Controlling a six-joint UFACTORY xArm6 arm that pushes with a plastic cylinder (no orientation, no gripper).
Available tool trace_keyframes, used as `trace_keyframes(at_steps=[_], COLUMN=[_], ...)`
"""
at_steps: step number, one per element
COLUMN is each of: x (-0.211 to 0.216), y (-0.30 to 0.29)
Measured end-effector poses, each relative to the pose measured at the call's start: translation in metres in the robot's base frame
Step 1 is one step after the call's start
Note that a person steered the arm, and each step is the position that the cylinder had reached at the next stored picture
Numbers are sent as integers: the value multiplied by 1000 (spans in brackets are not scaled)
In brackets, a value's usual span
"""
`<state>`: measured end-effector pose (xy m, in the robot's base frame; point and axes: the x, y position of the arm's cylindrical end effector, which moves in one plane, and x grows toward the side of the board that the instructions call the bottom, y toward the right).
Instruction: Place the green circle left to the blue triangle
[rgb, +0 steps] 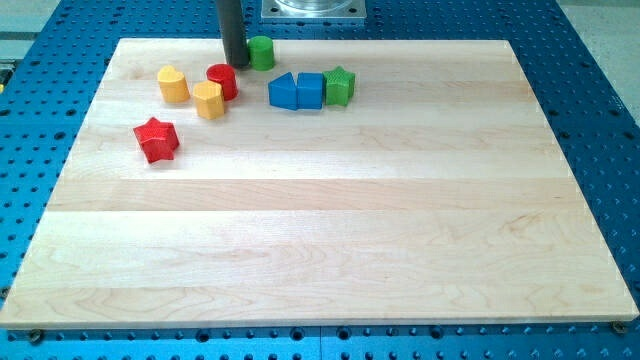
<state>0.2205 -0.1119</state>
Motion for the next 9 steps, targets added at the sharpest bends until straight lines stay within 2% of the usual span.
trace_keyframes(at_steps=[1,3,5,6,9], x=[-24,-29,42,29,57], y=[-38,30,33,50,50])
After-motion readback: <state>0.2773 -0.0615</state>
